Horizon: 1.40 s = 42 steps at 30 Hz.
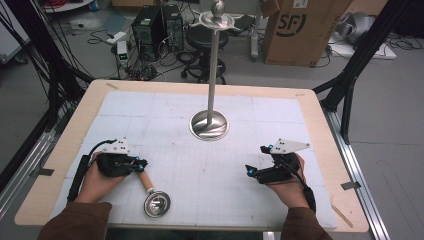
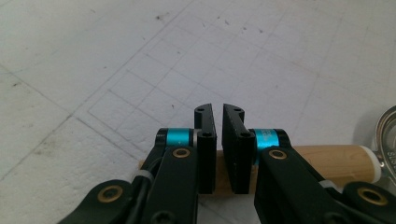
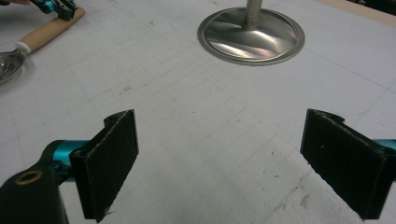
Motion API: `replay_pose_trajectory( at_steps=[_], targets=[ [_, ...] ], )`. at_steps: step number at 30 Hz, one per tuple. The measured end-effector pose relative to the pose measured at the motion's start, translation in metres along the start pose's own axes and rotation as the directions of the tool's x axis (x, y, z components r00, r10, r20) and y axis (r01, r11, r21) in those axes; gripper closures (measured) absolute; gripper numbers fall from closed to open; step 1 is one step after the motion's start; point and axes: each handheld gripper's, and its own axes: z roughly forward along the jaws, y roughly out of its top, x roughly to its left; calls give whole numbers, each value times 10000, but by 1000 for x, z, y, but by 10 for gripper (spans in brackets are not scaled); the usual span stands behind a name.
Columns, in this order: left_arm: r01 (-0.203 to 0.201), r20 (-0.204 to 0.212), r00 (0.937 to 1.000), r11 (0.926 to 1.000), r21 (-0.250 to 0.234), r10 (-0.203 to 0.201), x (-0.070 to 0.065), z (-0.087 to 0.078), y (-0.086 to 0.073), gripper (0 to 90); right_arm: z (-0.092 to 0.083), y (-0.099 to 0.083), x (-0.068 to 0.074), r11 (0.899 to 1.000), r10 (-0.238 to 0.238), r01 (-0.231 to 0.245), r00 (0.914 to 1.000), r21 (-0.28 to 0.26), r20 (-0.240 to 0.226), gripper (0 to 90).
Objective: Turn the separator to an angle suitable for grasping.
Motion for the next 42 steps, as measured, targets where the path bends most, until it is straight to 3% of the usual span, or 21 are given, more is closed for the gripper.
replay_pose_trajectory(
  at_steps=[6,11,18,29,37,40,41,42],
  targets=[
    [-13,21,10000,10000,26,13,-1,-3,-2,844,0,-1,-1,10000,-41,41,10000,30,-13,102],
    [249,-101,9996,9997,12,-249,2,-7,-7,847,1,-2,0,9999,14,-13,10000,110,-38,102],
    [223,-162,9996,9997,118,-221,1,-10,-11,854,1,-2,-1,9999,-24,25,10000,167,-28,102],
    [552,-280,9981,9985,-44,-553,-1,-24,-23,854,3,-1,0,9999,-61,61,10000,161,-59,103],
    [348,-142,9993,9984,-435,-355,-5,-27,-23,689,3,-1,0,9999,15,-14,10000,167,-71,103],
    [36,305,9995,9973,-736,-13,-10,-32,-20,610,2,-2,-1,9999,5,-4,10000,119,-88,103],
    [-199,357,9991,9966,-799,228,-12,-33,-18,533,2,-2,-1,9999,9,-8,9999,122,-103,103],
    [-415,442,9980,9953,-874,454,-15,-35,-17,533,2,-2,-1,9999,9,-8,9999,122,-103,103]
  ],
)
